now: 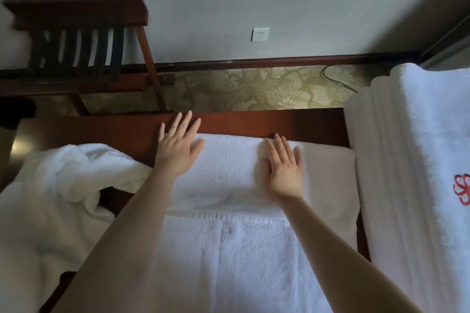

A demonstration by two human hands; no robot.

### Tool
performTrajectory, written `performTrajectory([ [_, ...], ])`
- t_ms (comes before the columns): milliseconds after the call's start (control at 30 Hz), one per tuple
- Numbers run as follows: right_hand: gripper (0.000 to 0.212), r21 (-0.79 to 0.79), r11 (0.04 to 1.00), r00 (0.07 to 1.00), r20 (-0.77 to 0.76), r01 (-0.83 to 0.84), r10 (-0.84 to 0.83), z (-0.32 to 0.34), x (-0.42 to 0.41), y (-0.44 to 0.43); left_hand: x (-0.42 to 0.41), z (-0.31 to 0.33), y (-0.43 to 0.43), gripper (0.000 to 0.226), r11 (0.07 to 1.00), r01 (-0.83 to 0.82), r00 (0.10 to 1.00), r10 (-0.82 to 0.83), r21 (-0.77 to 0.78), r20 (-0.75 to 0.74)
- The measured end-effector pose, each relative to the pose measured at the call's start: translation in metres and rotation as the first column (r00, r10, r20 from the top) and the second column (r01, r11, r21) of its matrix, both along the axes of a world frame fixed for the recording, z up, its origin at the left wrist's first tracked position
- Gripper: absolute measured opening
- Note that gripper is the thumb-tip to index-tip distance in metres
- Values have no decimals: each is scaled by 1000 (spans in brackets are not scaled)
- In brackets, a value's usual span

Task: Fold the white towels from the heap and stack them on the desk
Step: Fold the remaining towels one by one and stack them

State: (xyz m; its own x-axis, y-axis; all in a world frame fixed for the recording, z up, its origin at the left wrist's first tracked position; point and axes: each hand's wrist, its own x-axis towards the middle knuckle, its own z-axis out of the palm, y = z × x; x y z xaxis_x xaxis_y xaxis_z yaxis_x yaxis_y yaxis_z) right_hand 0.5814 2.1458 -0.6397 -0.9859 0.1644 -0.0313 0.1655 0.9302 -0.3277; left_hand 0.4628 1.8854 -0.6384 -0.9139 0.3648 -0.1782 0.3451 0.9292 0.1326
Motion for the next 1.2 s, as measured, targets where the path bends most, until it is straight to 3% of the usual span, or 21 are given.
performTrajectory([
  [200, 47, 10, 1000, 1000, 25, -6, 6, 5, -2, -3, -4, 10, 9, 53, 999, -10, 1000, 10, -44, -6],
  [333, 50, -16, 999, 999, -17, -37, 37, 22, -7, 13, 7, 33, 30, 33, 996, 75, 956, -61, 39, -288],
  [367, 49, -8, 1000, 998, -53, -19, 18, 28, -8, 21, 9, 39, 34, 27, 997, 69, 958, -53, 46, -283],
  [467, 47, 35, 996, 995, -56, 85, -83, 42, -7, 51, 10, 49, 43, 21, 999, -42, 995, 43, 6, -89],
  [633, 50, 113, 982, 941, 286, 153, -180, 45, -4, 89, 5, 53, 41, 28, 965, -244, 955, 257, -100, 145],
  [767, 42, 103, 980, 896, 398, 171, -198, 53, -13, 105, -9, 61, 41, 29, 944, -285, 916, 320, -168, 242],
  [867, 26, 6, 980, 916, 354, 199, -188, 64, -19, 113, -15, 73, 40, 24, 947, -240, 927, 289, -213, 240],
  [1033, 14, -69, 977, 961, 207, 203, -185, 92, -4, 114, -6, 104, 33, 7, 955, -286, 935, 297, -81, 192],
  [1200, 14, -76, 973, 976, 8, 218, -218, 125, 28, 105, 25, 146, 22, 13, 964, -258, 966, 255, 59, 49],
])
